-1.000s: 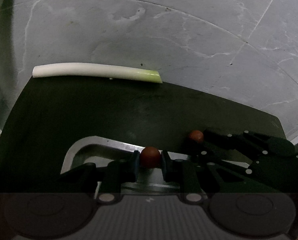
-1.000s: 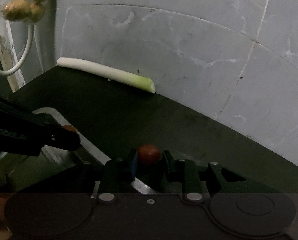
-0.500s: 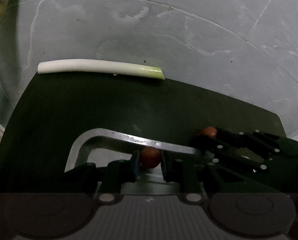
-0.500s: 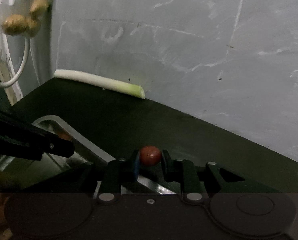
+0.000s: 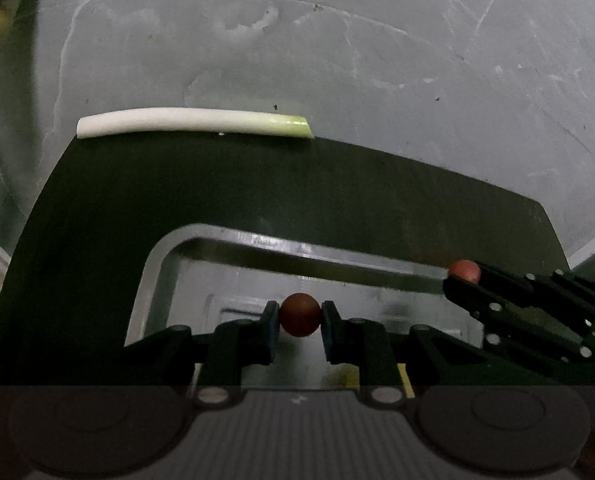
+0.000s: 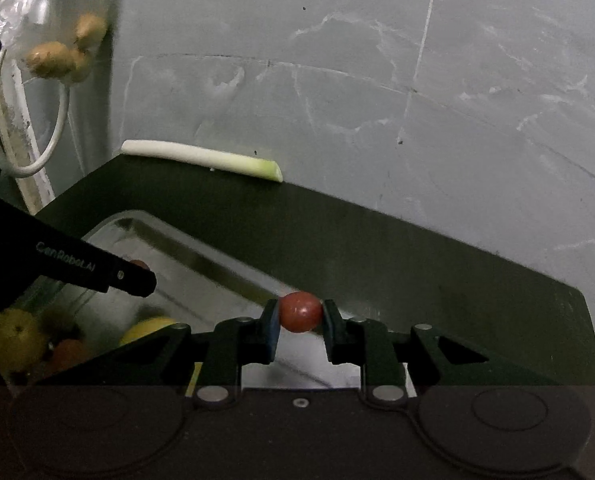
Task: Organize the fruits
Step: 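Carry both cherry tomatoes over the tray and lower them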
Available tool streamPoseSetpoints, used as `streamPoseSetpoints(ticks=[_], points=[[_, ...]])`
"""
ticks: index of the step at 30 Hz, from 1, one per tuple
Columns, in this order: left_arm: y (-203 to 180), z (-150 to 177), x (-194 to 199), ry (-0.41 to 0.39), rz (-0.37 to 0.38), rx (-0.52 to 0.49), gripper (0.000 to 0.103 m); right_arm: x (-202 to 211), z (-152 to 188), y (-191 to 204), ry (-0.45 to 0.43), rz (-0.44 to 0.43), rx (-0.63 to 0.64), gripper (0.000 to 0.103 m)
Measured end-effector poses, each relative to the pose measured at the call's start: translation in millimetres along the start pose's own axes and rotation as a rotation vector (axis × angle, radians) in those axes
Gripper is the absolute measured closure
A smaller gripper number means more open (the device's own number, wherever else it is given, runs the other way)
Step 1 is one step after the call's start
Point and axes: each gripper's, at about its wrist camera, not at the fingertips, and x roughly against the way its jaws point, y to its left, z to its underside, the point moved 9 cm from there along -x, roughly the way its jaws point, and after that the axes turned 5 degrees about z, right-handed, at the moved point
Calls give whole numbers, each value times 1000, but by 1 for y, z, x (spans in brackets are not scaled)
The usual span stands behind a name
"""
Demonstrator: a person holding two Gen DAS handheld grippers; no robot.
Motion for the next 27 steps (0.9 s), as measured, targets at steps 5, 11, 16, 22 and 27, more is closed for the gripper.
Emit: streamPoseSetpoints(ticks=[5,11,16,22,27], points=[[-2,12,2,18,-3,-31,79,10,15,5,15,8,-14,79],[-6,23,2,34,-1,-71,79,17,30,6,37,18,-43,79],[-9,30,4,45,2,-90,79,19,40,7,52,20,-53,79],[-12,35,2,55,7,-104,79,23,49,7,69,18,-66,79],[-12,39,2,60,5,-104,79,23,50,7,75,18,-69,79]])
